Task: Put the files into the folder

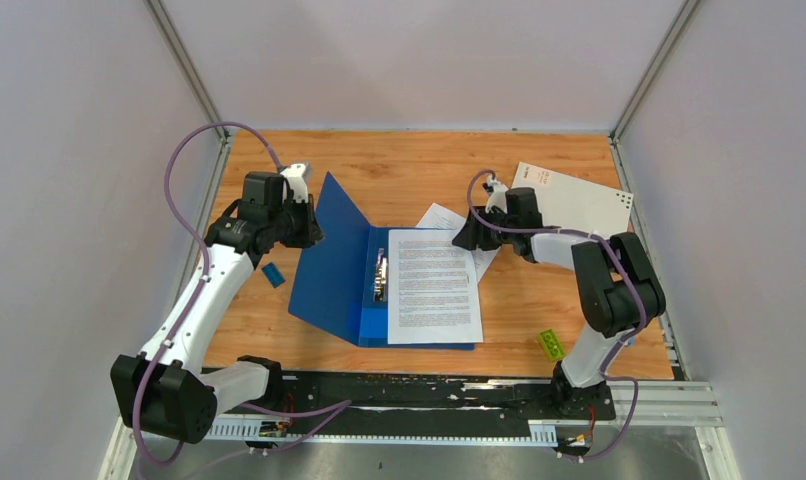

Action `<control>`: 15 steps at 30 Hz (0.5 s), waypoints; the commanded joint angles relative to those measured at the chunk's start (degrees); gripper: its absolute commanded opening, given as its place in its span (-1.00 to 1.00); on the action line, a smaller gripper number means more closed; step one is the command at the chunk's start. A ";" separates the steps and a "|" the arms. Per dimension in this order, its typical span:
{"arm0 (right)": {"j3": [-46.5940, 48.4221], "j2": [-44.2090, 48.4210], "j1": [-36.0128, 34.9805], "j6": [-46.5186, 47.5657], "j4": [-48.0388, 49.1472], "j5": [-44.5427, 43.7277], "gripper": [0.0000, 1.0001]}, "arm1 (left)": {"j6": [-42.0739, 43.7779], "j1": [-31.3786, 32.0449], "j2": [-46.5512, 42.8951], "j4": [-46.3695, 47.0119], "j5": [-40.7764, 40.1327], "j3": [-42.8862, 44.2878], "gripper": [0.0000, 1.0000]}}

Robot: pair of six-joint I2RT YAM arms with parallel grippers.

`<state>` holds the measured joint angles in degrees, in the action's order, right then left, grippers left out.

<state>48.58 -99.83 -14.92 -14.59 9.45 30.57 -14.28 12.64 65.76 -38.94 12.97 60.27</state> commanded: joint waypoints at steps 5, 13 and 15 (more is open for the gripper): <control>1.48 -1.42 0.06 4.62 -0.39 -0.24 -0.06 | -0.04 0.36 -1.48 -0.24 0.57 -0.31 -1.00; 3.93 -0.96 0.06 4.22 -6.36 -3.03 -1.00 | -0.24 0.36 -1.86 0.13 -0.16 -0.81 -1.00; 3.47 2.05 0.05 4.82 -7.40 -1.07 -1.00 | 0.06 0.36 -1.73 0.12 -1.00 -1.08 -1.00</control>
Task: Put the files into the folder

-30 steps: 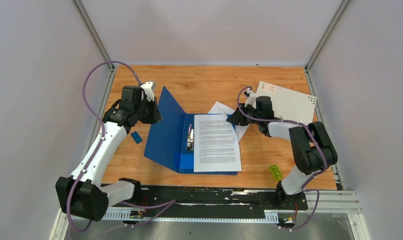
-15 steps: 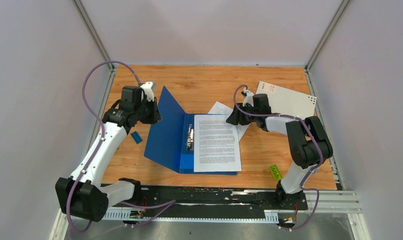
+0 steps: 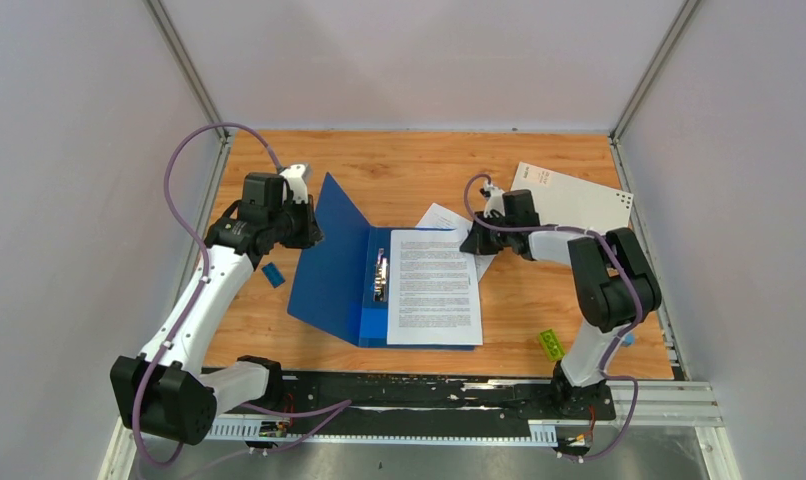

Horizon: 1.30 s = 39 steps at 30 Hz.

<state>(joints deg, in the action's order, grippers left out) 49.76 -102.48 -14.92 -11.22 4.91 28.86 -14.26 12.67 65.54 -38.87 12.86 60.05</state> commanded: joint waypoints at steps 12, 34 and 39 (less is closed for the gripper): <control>-4.05 12.11 -1.26 6.21 2.87 18.12 -1.00 | 0.72 0.34 -1.34 0.49 -1.46 -0.84 -1.00; -1.42 1.12 -0.39 -11.16 14.30 9.98 -1.00 | -0.58 0.34 -2.35 0.41 -0.79 -1.07 -1.00; -2.86 2.20 -0.14 -12.60 14.65 8.03 -1.00 | -1.17 0.34 -2.80 0.56 -1.38 -1.46 -1.00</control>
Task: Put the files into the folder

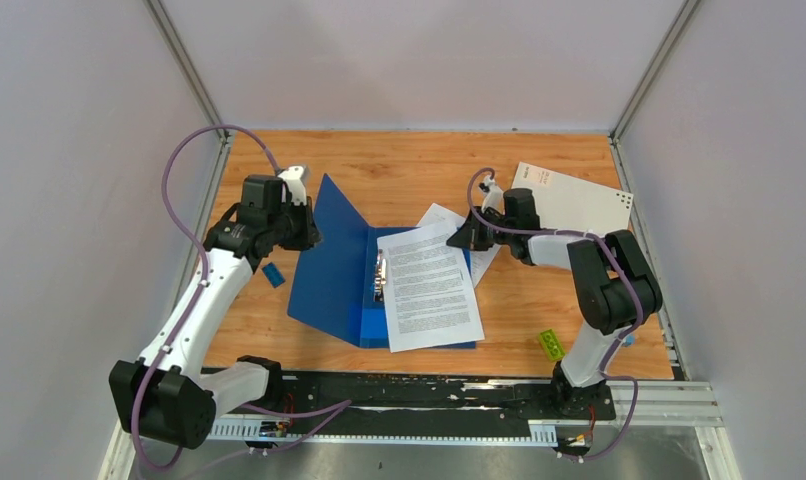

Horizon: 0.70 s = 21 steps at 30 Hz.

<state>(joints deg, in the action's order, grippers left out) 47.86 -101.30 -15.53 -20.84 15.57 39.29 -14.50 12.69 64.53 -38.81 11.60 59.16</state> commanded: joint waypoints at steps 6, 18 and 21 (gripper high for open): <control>-2.50 2.16 0.85 -4.33 5.34 -2.43 -1.00 | -1.48 0.32 -2.21 1.30 -0.02 -1.11 -1.00; -3.09 0.72 1.02 -7.16 8.22 -4.15 -1.00 | -1.84 0.32 -2.55 1.60 0.46 -1.69 -1.00; -3.20 0.33 1.01 -7.28 8.42 -4.30 -1.00 | -1.87 0.32 -2.54 1.58 0.47 -1.72 -1.00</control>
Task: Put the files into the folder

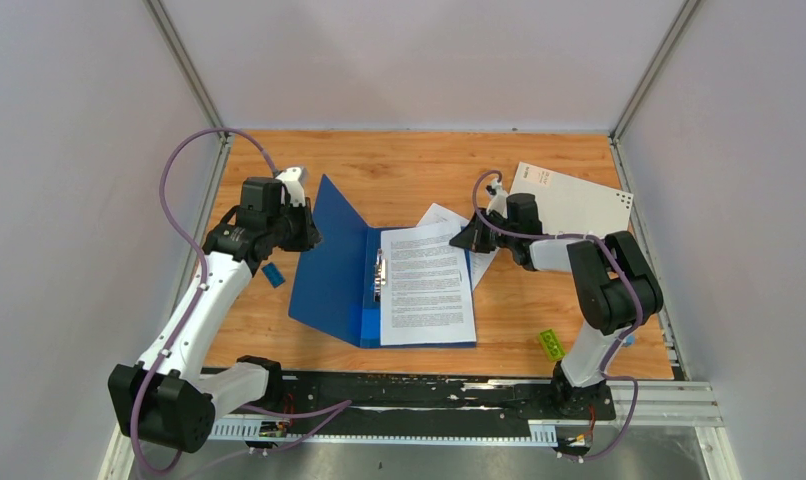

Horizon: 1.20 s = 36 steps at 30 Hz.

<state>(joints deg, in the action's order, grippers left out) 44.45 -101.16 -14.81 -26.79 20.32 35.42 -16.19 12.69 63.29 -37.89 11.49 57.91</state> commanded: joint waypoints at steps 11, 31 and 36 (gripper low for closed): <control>-0.04 -1.22 0.30 -2.03 4.61 -0.59 -1.00 | -0.67 0.32 -1.36 0.96 0.91 -0.65 -1.00; 1.11 2.31 0.38 -2.81 -3.47 -5.36 0.08 | -0.95 0.32 -1.52 0.97 0.98 -0.38 -1.00; 5.81 7.43 0.31 0.00 -17.69 -10.22 0.50 | -0.85 0.32 -1.83 0.73 1.21 -0.14 -1.00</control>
<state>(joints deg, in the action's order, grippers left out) 45.19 -98.98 -14.81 -29.32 13.10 29.89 -16.67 12.69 63.05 -37.78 11.68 57.78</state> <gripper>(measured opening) 0.724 0.008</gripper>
